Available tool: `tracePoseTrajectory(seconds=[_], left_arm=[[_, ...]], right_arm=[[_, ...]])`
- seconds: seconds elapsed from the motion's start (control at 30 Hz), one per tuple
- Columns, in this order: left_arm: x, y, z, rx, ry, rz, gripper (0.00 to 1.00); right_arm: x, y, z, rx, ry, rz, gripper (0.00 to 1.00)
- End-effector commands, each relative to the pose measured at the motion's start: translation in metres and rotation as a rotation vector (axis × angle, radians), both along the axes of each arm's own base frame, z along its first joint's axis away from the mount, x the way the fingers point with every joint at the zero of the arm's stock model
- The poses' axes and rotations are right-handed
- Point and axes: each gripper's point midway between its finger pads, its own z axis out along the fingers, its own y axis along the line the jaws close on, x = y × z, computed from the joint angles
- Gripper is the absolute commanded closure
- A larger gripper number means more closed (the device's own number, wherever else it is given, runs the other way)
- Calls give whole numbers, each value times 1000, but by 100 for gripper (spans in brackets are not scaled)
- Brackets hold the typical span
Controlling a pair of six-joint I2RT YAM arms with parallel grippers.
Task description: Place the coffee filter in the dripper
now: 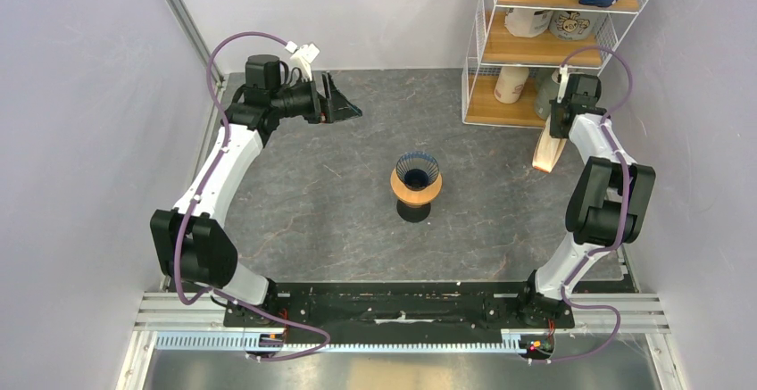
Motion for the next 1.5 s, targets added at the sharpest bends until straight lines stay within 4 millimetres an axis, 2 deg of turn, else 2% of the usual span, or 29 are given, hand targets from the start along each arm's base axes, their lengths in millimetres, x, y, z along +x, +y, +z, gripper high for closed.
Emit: tracePoseTrajectory(seconds=[0.0,0.5,0.77,0.97,1.17,1.47], left_arm=[[3,-1,23,-32,-49,-12,12],[3,0,23,-33,-37,-11,12],[4,0,21,-35,-25,-3,12],[6,-1,22,-46,-20,3,11],[8,-2,23,-58,-21,5,11],[7,-3,24,-67,-19,-2,11]], right_arm=[[4,-8,-2,-30,-15,-5,82],[8,-15,-18,-44,4,-6,82],[8,-18,-17,-45,8,-15,85],[-2,-13,5,-20,-7,-43,100],[-16,-1,37,26,-39,-47,100],[-41,13,74,80,-67,-64,100]])
